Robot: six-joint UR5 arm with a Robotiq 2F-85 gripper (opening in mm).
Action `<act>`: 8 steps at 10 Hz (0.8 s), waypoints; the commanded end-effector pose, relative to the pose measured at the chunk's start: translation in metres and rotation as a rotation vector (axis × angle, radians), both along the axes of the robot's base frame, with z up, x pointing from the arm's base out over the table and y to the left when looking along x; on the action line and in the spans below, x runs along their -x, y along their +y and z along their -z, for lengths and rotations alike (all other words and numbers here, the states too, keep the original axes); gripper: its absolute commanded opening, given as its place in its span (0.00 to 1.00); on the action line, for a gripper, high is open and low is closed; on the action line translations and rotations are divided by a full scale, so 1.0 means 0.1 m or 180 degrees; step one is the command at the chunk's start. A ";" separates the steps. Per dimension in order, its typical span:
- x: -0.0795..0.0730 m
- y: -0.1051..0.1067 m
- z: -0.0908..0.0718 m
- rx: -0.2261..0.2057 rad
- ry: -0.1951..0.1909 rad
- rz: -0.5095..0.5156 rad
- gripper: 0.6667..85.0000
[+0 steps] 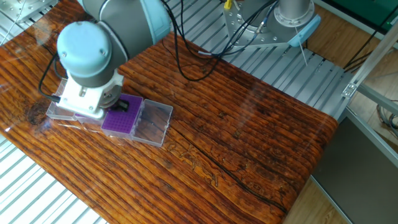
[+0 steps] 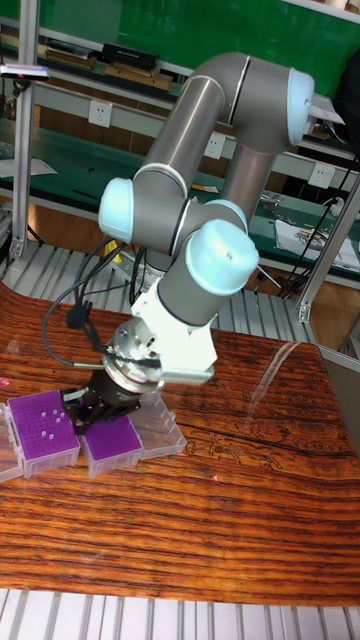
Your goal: Transfer all small pipette tips from one holder to another
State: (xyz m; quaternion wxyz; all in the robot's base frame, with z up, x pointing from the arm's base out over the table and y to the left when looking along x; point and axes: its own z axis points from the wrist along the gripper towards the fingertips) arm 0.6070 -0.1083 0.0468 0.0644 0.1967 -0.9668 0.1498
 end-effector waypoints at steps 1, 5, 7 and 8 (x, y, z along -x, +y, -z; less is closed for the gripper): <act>0.01 0.10 -0.06 -0.0094 -0.0146 0.0099 0.01; 0.13 0.11 -0.17 -0.0219 -0.0185 0.0237 0.01; 0.05 0.23 -0.13 -0.0372 -0.0269 0.0273 0.01; 0.00 0.30 -0.12 -0.0452 -0.0335 0.0289 0.01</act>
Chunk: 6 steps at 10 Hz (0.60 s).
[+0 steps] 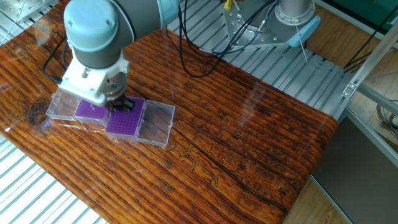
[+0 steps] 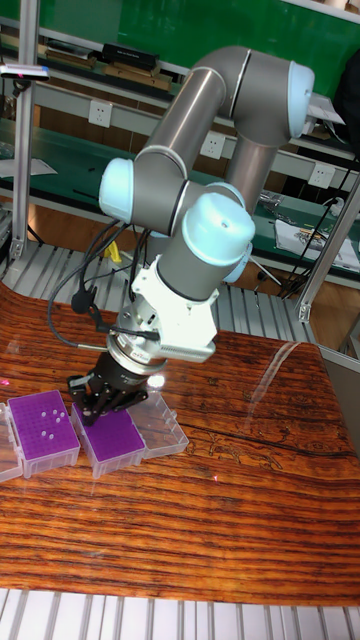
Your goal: Transfer all small pipette tips from one holder to another
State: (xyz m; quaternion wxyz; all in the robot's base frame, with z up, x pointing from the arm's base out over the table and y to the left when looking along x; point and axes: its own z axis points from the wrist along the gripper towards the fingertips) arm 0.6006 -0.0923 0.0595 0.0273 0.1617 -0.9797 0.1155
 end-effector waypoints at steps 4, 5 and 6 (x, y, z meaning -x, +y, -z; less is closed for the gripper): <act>-0.25 0.33 0.02 -0.0480 -0.0322 0.0158 0.01; -0.32 0.41 0.02 -0.0590 -0.0400 0.0171 0.01; -0.35 0.43 0.02 -0.0631 -0.0429 0.0178 0.01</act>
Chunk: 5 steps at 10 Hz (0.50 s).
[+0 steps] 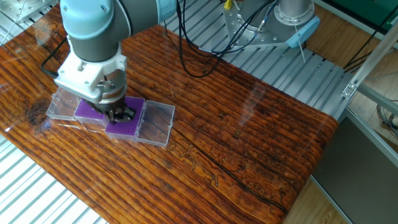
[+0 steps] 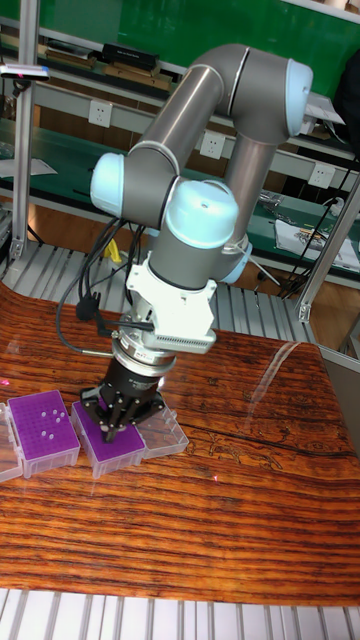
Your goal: Transfer all small pipette tips from one holder to another
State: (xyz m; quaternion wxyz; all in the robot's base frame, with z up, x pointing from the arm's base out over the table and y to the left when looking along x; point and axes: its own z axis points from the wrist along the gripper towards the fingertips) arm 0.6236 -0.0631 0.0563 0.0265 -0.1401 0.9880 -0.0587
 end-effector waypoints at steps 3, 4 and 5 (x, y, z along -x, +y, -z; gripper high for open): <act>-0.22 0.22 0.01 -0.0333 -0.0201 0.0120 0.01; -0.25 0.22 0.02 -0.0334 -0.0216 0.0123 0.01; -0.29 0.24 0.03 -0.0359 -0.0244 0.0122 0.01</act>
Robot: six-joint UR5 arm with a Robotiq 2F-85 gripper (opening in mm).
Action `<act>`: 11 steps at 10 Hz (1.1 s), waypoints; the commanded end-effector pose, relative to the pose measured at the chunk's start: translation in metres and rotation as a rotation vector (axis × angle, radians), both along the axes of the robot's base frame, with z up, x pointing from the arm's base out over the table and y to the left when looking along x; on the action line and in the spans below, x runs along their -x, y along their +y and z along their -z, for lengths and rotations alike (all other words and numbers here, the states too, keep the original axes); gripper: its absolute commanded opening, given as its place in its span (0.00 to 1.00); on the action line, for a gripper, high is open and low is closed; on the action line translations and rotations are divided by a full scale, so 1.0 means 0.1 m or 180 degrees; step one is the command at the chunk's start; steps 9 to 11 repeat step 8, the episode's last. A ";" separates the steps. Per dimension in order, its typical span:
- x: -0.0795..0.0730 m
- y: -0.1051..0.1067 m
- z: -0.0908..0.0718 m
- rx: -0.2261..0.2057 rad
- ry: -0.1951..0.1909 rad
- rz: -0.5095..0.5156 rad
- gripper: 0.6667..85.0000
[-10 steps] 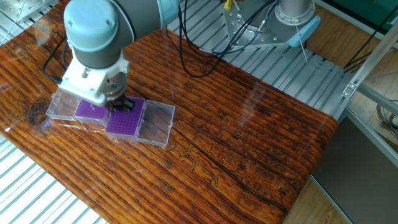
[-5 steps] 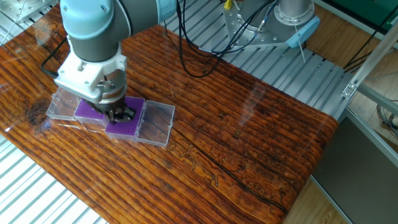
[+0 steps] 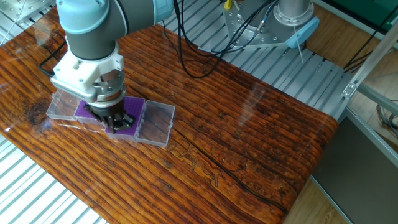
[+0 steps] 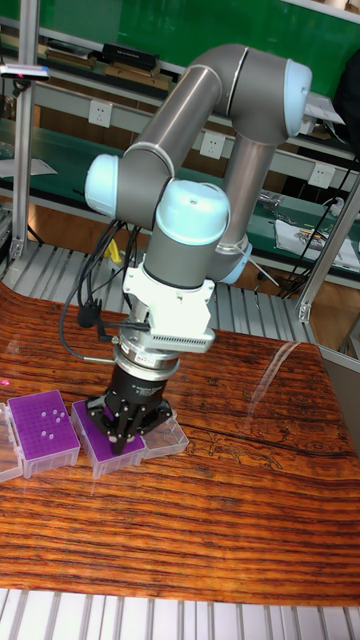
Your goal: Transfer all small pipette tips from one holder to another
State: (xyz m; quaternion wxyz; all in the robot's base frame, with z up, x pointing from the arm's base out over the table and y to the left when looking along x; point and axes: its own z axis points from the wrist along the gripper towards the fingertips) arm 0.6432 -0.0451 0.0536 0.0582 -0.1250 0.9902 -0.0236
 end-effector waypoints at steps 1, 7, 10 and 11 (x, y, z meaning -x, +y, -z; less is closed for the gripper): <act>-0.10 0.11 0.01 -0.0151 -0.0075 0.0048 0.01; -0.05 0.09 0.01 -0.0123 -0.0026 0.0020 0.01; -0.05 0.09 0.02 -0.0116 -0.0021 0.0005 0.01; -0.05 0.09 0.02 -0.0116 -0.0021 0.0005 0.01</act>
